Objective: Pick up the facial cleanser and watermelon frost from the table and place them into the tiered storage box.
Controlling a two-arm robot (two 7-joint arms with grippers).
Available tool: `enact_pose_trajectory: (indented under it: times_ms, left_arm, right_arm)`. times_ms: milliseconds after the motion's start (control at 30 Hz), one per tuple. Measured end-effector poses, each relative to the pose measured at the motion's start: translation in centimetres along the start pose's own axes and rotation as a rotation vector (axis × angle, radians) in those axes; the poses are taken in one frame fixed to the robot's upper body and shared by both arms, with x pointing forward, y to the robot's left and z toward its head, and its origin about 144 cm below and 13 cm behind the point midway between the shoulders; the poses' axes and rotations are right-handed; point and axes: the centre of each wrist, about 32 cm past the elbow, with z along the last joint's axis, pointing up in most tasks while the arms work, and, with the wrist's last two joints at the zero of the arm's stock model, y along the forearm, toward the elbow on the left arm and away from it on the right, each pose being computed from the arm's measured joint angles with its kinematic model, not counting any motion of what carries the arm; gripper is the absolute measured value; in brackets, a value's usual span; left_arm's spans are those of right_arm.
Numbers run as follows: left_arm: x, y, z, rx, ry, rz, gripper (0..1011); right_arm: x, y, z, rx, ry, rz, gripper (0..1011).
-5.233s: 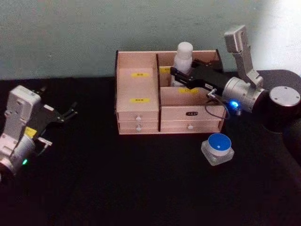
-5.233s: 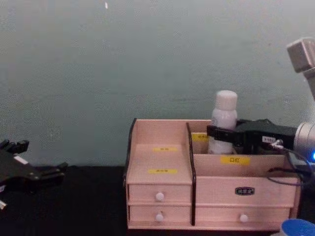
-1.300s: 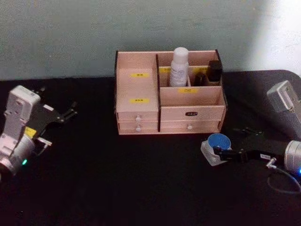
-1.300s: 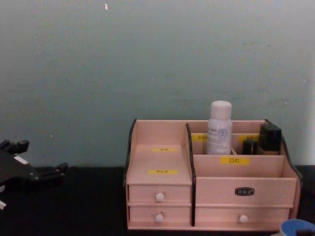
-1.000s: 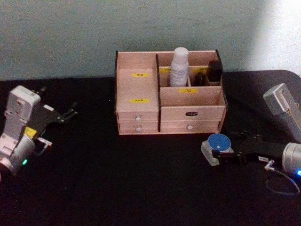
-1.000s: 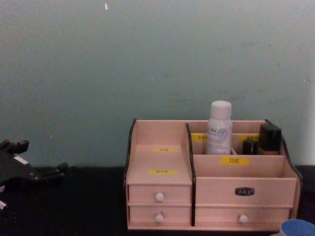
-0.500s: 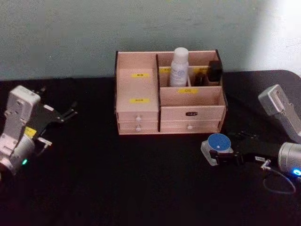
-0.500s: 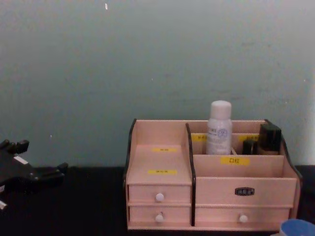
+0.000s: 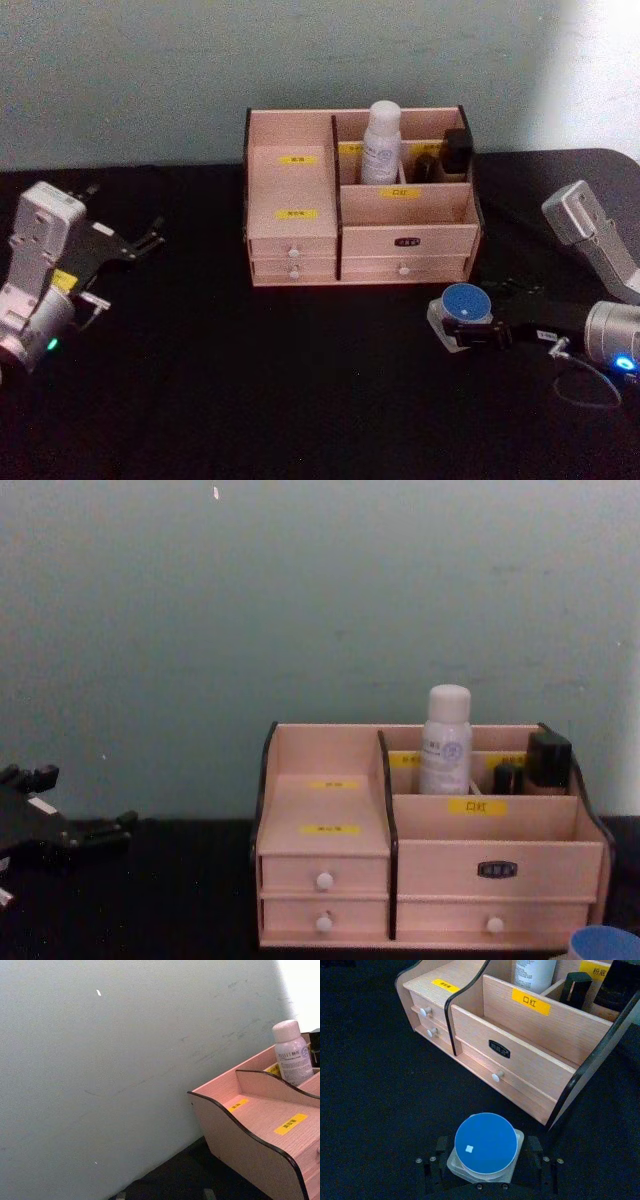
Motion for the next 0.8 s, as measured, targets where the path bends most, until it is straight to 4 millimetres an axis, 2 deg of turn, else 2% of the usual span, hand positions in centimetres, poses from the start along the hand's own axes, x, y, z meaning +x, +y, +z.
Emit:
enact_pose_trajectory:
  times_ms: [600, 700, 800]
  left_arm:
    - [0.00, 0.00, 0.00, 0.000, 0.000, 0.000, 1001]
    - [0.00, 0.00, 0.00, 0.000, 0.000, 0.000, 1001]
    - [0.00, 0.00, 0.00, 0.000, 0.000, 0.000, 1001]
  right_arm:
    - [0.01, -0.02, 0.01, 0.001, -0.002, -0.001, 1000]
    - [0.00, -0.02, 0.00, 0.001, -0.001, -0.001, 963]
    - [-0.01, -0.02, 0.00, 0.001, -0.001, -0.001, 881]
